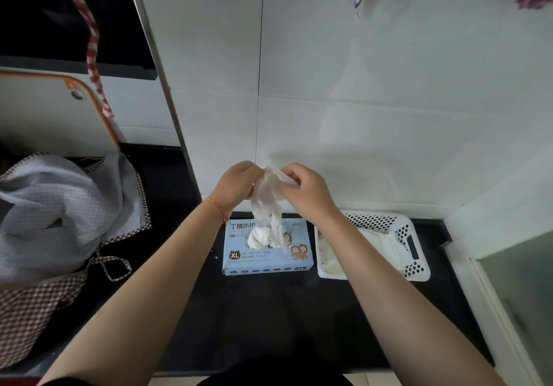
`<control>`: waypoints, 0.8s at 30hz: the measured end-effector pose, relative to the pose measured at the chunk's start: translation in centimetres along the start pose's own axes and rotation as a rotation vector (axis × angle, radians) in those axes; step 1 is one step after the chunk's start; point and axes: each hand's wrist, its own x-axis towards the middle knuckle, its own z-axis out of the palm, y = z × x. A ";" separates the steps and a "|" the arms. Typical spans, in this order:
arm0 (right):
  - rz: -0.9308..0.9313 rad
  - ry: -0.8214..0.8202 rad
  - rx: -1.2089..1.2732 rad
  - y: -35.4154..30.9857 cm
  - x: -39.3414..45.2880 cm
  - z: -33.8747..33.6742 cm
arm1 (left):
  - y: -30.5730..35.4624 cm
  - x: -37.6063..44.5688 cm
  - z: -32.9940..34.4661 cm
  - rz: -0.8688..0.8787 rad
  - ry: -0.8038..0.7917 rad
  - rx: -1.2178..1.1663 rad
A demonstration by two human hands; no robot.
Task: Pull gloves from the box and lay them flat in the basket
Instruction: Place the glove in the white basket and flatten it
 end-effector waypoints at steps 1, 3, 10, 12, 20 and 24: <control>0.036 0.005 0.041 0.0 -0.1 -0.4 | -0.3 -0.2 0.2 -0.042 -0.017 -0.050; 0.099 0.013 0.085 0.0 -0.3 -1.2 | -0.7 -0.5 0.6 -0.130 -0.123 -0.119; 0.303 0.036 0.179 -0.4 -0.8 -3.7 | -2.3 -1.6 2.1 -0.006 -0.321 0.028; 0.307 -0.094 0.122 0.0 -1.0 -4.3 | -2.0 -1.7 2.3 -0.020 -0.316 -0.016; 0.169 -0.051 0.069 0.8 -2.3 -6.3 | -0.8 -2.0 4.0 -0.009 -0.487 0.102; 0.123 0.046 0.077 1.2 -2.6 -7.3 | -1.5 -2.0 5.2 0.081 -0.412 0.239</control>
